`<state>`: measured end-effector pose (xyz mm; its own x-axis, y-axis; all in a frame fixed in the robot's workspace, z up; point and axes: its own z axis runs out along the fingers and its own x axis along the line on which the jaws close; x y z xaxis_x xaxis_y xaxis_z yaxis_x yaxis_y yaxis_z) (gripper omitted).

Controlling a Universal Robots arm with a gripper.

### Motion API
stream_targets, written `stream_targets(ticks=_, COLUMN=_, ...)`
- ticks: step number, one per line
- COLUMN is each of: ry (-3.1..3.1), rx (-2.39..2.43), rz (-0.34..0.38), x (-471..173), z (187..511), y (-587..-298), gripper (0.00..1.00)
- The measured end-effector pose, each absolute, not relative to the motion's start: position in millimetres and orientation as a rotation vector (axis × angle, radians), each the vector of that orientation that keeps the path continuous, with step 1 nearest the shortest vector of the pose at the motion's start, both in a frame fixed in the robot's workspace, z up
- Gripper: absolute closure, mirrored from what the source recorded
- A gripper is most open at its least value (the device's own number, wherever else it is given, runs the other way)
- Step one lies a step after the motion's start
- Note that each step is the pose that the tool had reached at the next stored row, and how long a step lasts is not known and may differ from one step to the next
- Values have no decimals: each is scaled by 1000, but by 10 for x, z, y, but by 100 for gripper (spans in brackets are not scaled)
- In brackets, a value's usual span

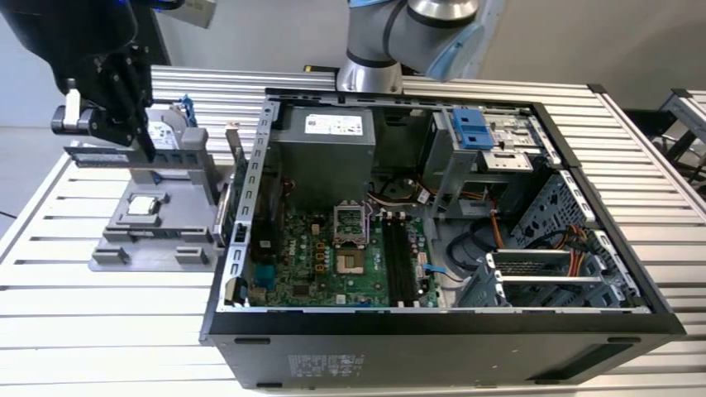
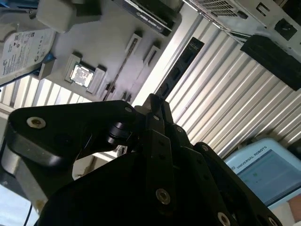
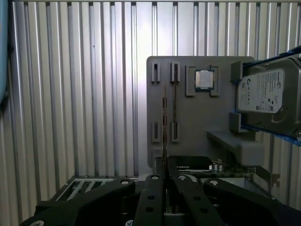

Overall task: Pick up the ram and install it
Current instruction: 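Pick up the ram and move it above insertion slot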

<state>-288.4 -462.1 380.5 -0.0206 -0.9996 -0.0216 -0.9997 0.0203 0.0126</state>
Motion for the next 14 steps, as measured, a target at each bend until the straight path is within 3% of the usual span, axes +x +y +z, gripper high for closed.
stream_targets(ticks=14, ry=2240, rx=-2194, rz=39, x=-2412, z=3805, y=-4621, gripper=100)
